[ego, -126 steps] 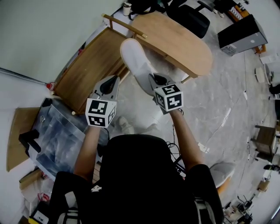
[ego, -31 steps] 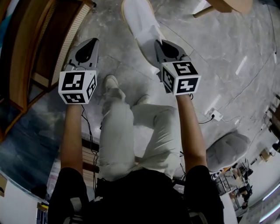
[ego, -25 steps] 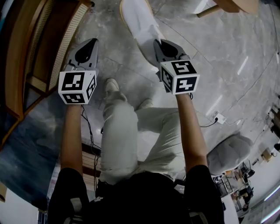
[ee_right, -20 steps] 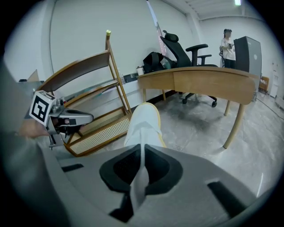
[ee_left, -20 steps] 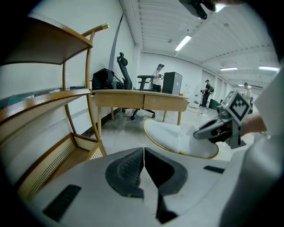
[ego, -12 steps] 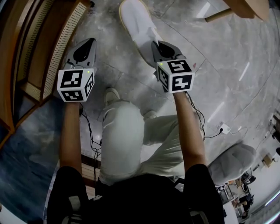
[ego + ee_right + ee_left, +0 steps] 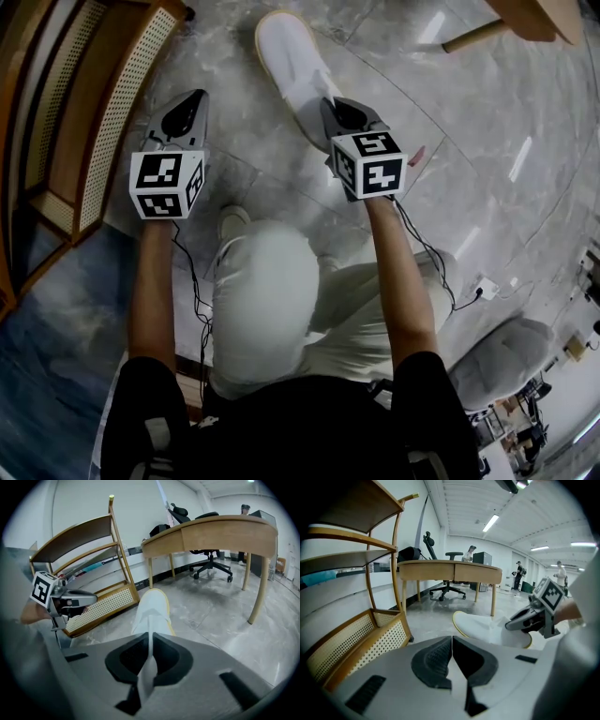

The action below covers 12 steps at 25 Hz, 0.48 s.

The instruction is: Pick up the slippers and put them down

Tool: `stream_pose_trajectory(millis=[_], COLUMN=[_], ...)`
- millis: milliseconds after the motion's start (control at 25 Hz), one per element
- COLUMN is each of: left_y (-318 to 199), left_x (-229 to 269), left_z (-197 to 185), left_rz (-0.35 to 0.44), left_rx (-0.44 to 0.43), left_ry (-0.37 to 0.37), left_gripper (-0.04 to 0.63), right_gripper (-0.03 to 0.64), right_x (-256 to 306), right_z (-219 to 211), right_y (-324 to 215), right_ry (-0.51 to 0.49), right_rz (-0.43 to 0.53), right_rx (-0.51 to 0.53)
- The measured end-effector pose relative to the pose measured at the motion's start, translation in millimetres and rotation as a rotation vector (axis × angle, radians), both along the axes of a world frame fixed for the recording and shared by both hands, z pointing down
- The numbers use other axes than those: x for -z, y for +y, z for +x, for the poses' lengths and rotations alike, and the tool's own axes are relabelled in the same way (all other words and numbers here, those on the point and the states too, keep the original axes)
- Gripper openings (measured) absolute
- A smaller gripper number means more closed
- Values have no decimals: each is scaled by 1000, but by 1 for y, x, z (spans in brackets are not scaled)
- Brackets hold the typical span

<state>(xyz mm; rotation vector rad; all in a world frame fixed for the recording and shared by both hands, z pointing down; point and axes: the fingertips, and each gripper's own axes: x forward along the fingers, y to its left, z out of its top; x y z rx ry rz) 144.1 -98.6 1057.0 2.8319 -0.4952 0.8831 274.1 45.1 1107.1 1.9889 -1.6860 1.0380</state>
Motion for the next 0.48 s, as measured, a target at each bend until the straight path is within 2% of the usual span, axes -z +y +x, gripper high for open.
stream_pose_trajectory(millis=[240, 480], left_y=[0, 10], left_x=[-29, -68], left_z=[-5, -6], left_rz=[1, -28], left_rx=[-1, -6], left_ry=[-24, -57], left_gripper=[8, 8], right_gripper=[8, 8], right_x=[-32, -71], right_z=[-2, -7], right_y=[4, 13], right_ry=[-24, -36], right_rz=[-6, -55], right_rx=[-8, -10])
